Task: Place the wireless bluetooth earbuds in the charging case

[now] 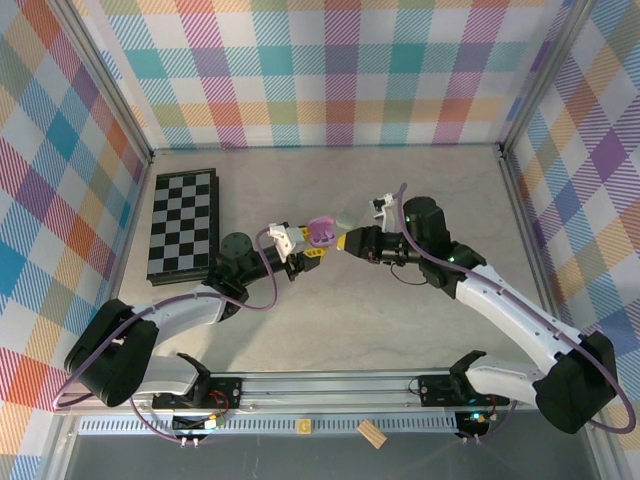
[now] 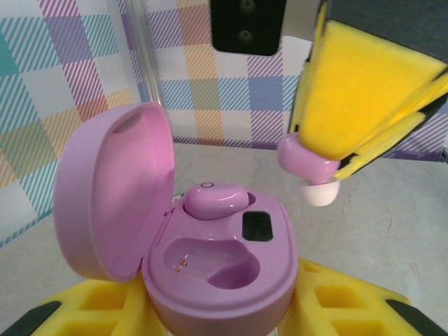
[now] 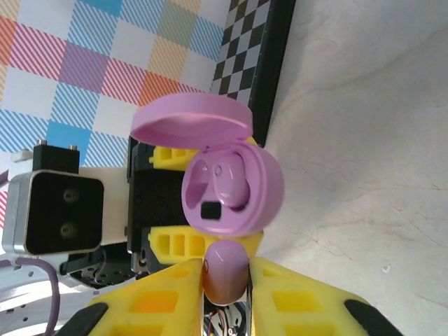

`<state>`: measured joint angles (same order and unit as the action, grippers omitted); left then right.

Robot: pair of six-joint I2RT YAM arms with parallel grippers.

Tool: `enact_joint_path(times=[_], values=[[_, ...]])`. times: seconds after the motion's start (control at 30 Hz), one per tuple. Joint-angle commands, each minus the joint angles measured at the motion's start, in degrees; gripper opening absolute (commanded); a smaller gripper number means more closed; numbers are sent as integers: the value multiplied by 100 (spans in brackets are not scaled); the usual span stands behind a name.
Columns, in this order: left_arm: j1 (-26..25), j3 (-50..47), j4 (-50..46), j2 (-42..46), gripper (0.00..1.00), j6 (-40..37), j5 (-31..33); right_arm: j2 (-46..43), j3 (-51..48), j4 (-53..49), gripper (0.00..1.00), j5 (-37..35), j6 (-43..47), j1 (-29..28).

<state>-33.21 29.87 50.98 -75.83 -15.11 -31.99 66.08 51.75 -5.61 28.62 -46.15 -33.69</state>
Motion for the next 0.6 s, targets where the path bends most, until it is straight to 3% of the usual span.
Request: enact_joint_path(times=[0.0, 0.57], values=[[-109, 203, 91, -90, 38, -276, 124, 124, 345, 210, 21, 230, 3, 2], [-317, 441, -49, -377, 37, -514, 287, 635, 740, -142, 21, -140, 368, -316]])
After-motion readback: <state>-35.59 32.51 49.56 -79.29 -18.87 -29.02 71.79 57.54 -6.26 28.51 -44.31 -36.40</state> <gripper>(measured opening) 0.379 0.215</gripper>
